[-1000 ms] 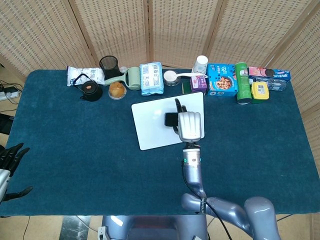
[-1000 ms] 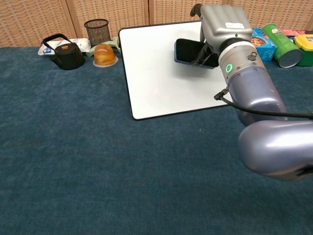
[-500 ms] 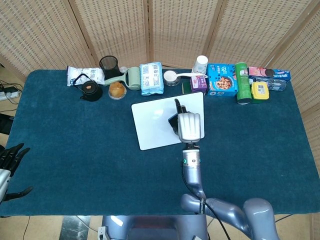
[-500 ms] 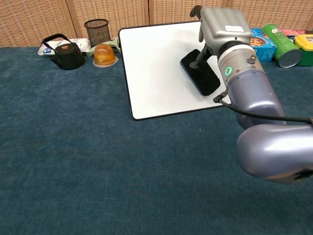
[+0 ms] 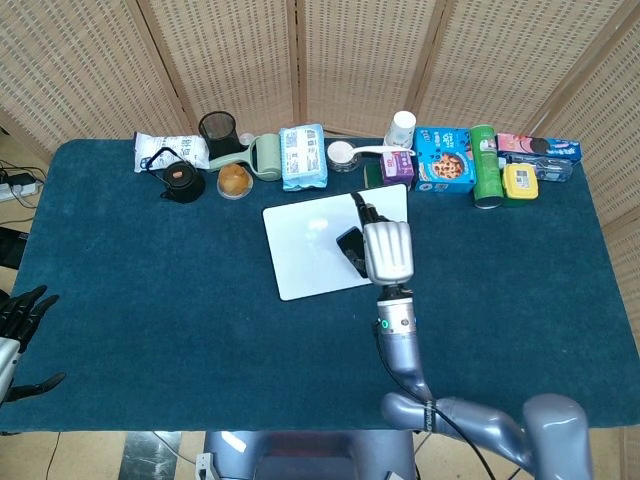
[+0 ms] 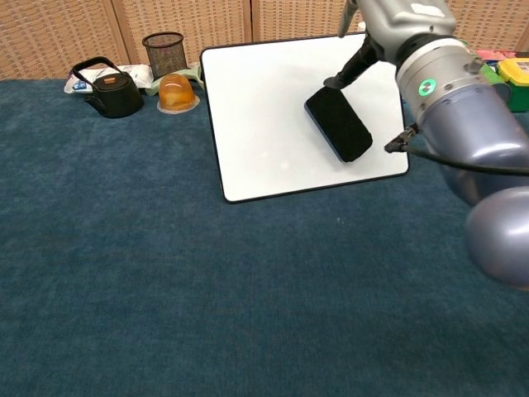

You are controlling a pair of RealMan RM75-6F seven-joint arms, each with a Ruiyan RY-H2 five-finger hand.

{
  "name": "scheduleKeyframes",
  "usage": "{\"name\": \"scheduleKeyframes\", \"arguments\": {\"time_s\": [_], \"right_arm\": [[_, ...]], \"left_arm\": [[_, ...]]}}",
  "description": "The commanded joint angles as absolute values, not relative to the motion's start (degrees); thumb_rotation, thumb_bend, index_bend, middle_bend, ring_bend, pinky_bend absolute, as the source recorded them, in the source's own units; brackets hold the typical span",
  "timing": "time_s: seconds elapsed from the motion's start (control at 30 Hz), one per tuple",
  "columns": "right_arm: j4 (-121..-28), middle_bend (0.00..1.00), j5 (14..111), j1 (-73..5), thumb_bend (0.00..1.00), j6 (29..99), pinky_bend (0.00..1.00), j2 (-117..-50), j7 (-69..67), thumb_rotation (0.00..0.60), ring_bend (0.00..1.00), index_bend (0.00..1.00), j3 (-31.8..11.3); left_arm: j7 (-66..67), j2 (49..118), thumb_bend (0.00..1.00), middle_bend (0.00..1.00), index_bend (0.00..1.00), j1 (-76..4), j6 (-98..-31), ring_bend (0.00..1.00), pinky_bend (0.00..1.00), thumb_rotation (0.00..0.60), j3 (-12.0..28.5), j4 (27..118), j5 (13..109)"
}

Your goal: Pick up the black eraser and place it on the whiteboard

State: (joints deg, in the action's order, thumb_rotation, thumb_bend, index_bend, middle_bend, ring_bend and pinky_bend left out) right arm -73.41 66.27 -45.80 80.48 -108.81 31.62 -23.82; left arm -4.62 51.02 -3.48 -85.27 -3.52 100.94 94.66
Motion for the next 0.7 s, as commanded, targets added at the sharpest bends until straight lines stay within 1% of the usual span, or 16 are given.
{"name": "scheduleKeyframes", "arguments": {"time_s": [0.03, 0.13, 0.23, 0.4, 0.47, 0.5, 0.57, 0.7], "right_arm": [[-82.9, 0.2, 67.0, -41.3, 0.0, 76.5, 0.58, -99.3, 28.2, 0.6, 0.35, 0.15, -20.9], [-87.5, 0.11, 67.3, -38.7, 0.0, 73.6, 0.46, -92.2, 25.8, 0.6, 0.21, 0.15, -19.0], [-89.9, 0.09, 69.0, -36.4, 0.0, 71.8, 0.4, -86.0, 23.3, 0.6, 0.17, 0.15, -16.6], [-91.8, 0.07, 73.1, -33.1, 0.0, 70.7, 0.3, -77.9, 20.6, 0.6, 0.11, 0.15, -12.2], [-89.5, 0.07, 76.6, -32.0, 0.0, 72.5, 0.27, -75.8, 21.6, 0.6, 0.1, 0.15, -10.5], [-87.3, 0.07, 79.3, -31.0, 0.0, 73.7, 0.26, -74.6, 21.4, 0.6, 0.1, 0.15, -8.9], [-85.6, 0.07, 82.1, -29.3, 0.0, 75.0, 0.25, -72.6, 18.0, 0.6, 0.09, 0.16, -6.9], [-85.3, 0.07, 83.8, -24.9, 0.0, 79.0, 0.25, -69.8, 13.4, 0.6, 0.08, 0.15, -4.7]], "left_arm": [[-4.4, 51.1, 0.07, 0.0, 0.0, -3.5, -85.2, 0.0, 0.05, 0.6, -3.5, 101.0, 94.6], [-3.6, 51.3, 0.07, 0.0, 0.0, -3.5, -85.0, 0.0, 0.05, 0.6, -3.5, 101.2, 94.4], [-2.7, 51.5, 0.07, 0.0, 0.0, -3.5, -84.8, 0.0, 0.05, 0.6, -3.5, 101.5, 94.3], [-1.1, 52.0, 0.07, 0.0, 0.0, -3.5, -84.6, 0.0, 0.05, 0.6, -3.3, 101.8, 93.7], [-0.4, 52.2, 0.07, 0.0, 0.0, -3.5, -84.6, 0.0, 0.05, 0.6, -3.2, 102.0, 93.5], [0.1, 52.4, 0.07, 0.0, 0.0, -3.4, -84.6, 0.0, 0.05, 0.6, -3.1, 102.1, 93.2], [0.7, 52.6, 0.07, 0.0, 0.0, -3.3, -84.7, 0.0, 0.05, 0.6, -3.1, 102.2, 93.0], [1.0, 52.9, 0.07, 0.0, 0.0, -3.0, -85.3, 0.0, 0.05, 0.6, -2.9, 102.3, 92.7]]}}
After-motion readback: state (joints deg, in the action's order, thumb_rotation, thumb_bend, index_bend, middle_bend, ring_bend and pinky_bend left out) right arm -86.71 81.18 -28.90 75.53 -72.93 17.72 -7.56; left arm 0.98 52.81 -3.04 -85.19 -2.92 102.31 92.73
